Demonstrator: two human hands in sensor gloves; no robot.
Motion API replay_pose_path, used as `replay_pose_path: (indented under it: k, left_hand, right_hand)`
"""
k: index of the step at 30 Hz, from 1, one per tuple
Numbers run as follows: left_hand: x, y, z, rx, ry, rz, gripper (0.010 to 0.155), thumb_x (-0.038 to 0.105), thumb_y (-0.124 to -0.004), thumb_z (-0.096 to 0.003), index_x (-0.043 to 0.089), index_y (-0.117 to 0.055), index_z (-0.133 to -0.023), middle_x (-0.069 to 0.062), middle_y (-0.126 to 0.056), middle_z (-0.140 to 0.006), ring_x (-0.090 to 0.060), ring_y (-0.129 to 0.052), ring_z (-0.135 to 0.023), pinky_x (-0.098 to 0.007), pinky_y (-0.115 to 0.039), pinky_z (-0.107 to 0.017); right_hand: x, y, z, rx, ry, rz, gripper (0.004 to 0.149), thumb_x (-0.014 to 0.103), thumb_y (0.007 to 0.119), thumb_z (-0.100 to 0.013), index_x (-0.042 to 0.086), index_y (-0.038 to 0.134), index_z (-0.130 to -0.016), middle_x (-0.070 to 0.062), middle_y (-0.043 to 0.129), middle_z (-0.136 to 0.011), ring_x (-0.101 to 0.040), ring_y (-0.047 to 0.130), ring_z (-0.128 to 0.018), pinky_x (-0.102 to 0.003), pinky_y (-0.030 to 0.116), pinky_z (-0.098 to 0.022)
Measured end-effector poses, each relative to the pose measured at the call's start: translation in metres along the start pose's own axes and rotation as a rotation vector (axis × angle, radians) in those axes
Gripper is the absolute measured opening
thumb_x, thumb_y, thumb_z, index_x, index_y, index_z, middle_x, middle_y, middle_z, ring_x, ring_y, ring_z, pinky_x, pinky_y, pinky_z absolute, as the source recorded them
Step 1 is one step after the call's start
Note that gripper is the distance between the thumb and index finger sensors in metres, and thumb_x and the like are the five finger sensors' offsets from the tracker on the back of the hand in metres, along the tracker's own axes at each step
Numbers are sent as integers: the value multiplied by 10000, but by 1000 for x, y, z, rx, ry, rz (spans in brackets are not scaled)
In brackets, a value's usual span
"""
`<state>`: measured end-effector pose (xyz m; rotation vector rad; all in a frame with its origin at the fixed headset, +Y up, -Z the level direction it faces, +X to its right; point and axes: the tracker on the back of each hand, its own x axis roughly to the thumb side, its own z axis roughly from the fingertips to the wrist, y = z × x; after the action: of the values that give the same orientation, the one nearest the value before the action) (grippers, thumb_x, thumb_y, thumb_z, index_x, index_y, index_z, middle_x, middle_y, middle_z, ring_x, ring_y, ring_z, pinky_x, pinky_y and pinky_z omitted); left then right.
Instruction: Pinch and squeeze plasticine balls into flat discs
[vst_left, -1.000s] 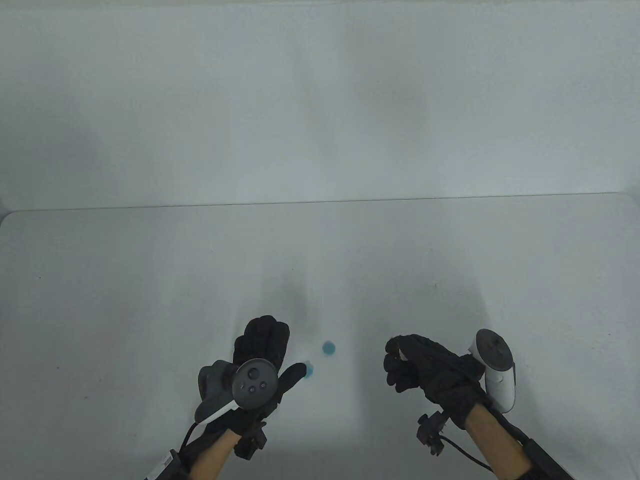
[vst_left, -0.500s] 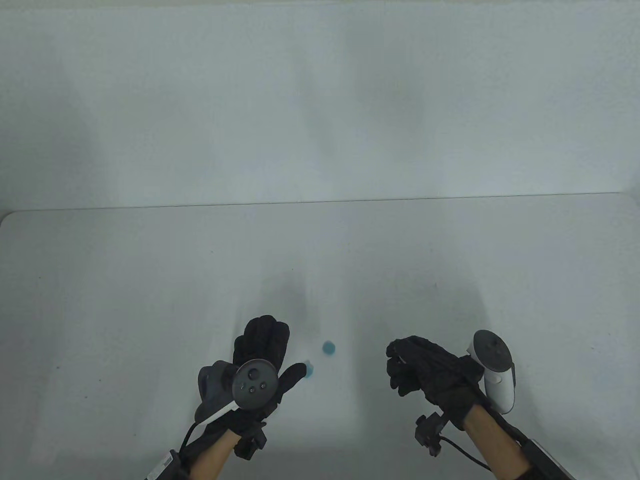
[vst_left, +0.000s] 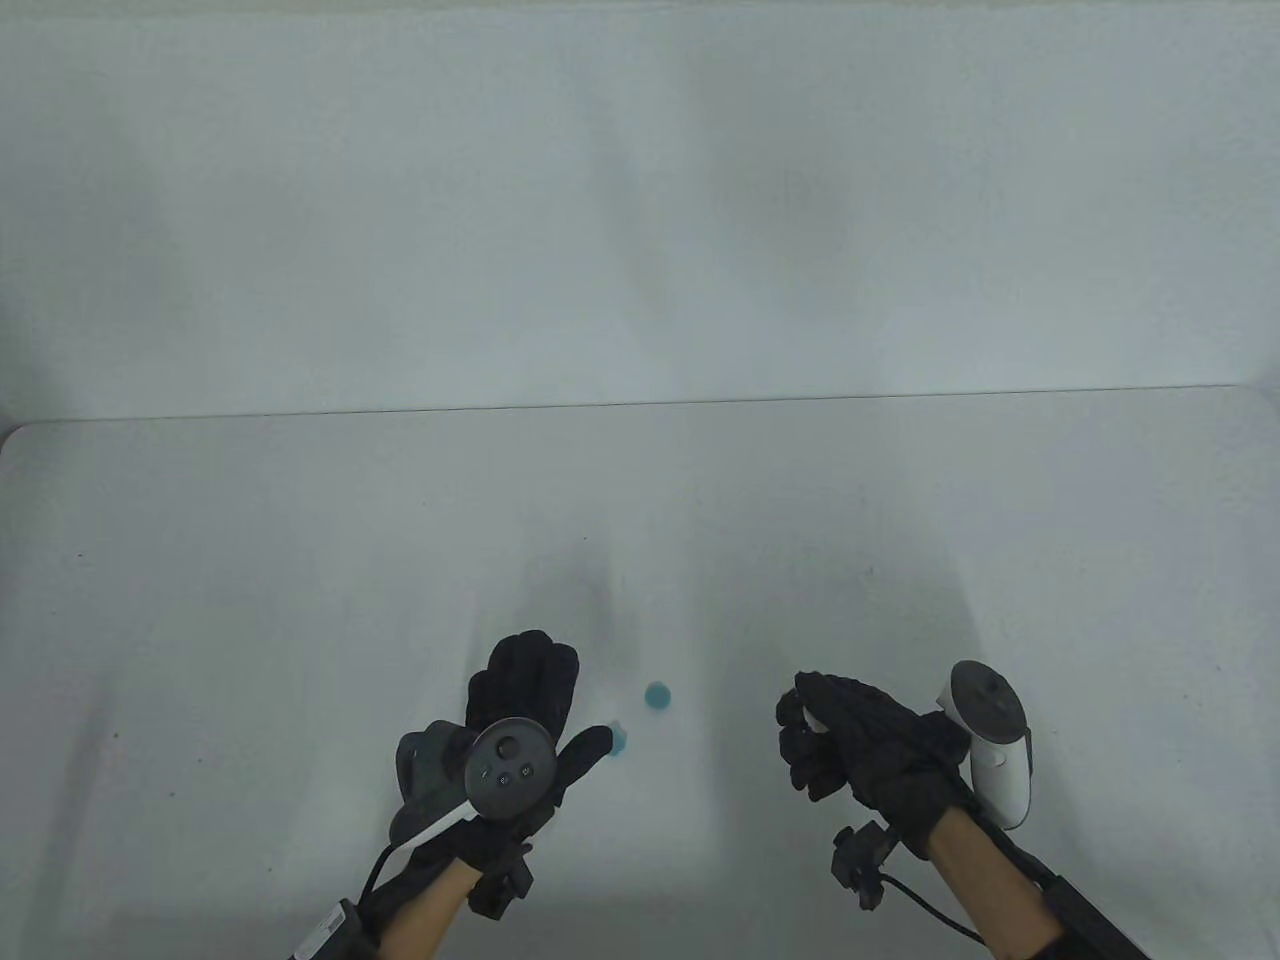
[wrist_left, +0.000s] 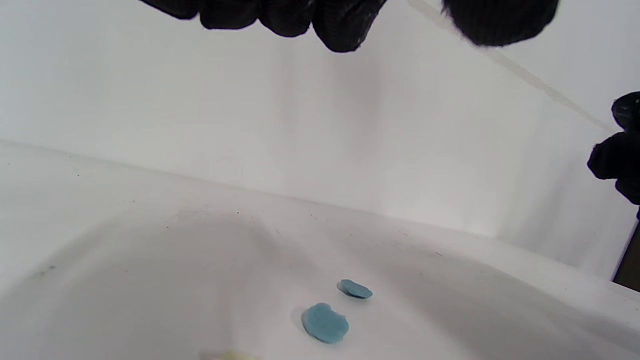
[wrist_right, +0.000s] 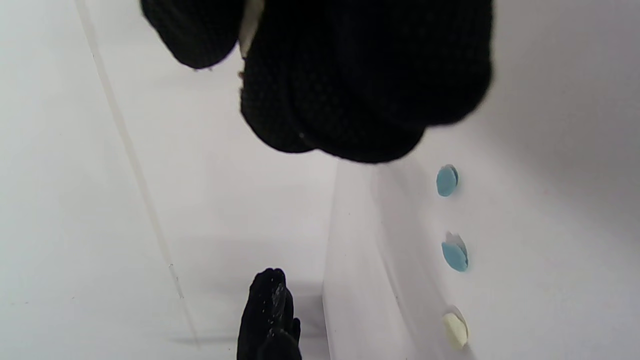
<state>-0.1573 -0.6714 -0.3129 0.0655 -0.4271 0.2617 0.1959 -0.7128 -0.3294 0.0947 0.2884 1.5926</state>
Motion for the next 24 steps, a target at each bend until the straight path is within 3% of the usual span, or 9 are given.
replay_pose_path:
  k: [4, 6, 7, 8, 10, 18, 24]
  left_hand:
    - [0, 0, 0, 1, -1, 2, 814, 536, -601, -548, 34, -401, -1157, -297, -317, -1172, -567, -360, -1075, -645, -404, -744]
    - [0, 0, 0, 1, 0, -2, 814, 536, -600, -548, 33, -402, -1157, -296, -316, -1172, -567, -359, -1075, -645, -405, -743]
    - [0, 0, 0, 2, 0, -2, 814, 536, -601, -548, 33, -402, -1158, -298, -318, -1171, -568, -360, -1075, -645, -405, -743]
    - [0, 0, 0, 3, 0, 0, 815, 537, -601, -547, 36, -400, -1157, -297, -316, -1172, -568, -360, -1076, -645, -405, -743]
    - [0, 0, 0, -1, 1, -1, 814, 535, -601, -548, 33, -401, -1157, -297, -317, -1172, -568, -360, -1075, -645, -405, -743]
    - [0, -1, 0, -6, 4, -4, 813, 535, -603, -548, 35, -405, -1156, -296, -320, -1172, -568, -362, -1075, -645, -405, -743]
    - [0, -1, 0, -7, 2, -5, 813, 534, -604, -548, 34, -403, -1157, -295, -319, -1172, -565, -362, -1076, -645, -405, -743]
  right_hand:
    - [3, 1, 1, -18, -16, 47, 416, 441, 723, -575, 95, 875, -748, -15, 1007, -489, -137, 1036, -312, -197, 937, -184]
    - [2, 2, 1, 7, -22, 24, 438, 475, 692, -583, 131, 845, -807, -22, 1004, -599, -177, 1038, -423, -223, 937, -247]
    - [1, 2, 1, 27, -21, 13, 504, 517, 660, -588, 130, 810, -873, -59, 985, -700, -216, 1030, -501, -241, 935, -275]
    - [-1, 2, 0, 83, -14, -20, 674, 593, 599, -588, 56, 742, -969, -133, 942, -808, -285, 1006, -586, -279, 930, -310]
    - [-4, 1, -2, 118, -5, -60, 769, 640, 565, -584, 13, 691, -1011, -179, 902, -870, -335, 990, -639, -310, 930, -348]
    - [-3, 3, -3, 124, -15, -108, 472, 416, 640, -621, 43, 792, -865, -97, 1008, -645, -214, 1078, -440, -235, 971, -267]
    - [4, 4, -2, 93, -40, -63, 427, 329, 657, -611, 10, 789, -862, -94, 1025, -579, -175, 1094, -379, -206, 985, -221]
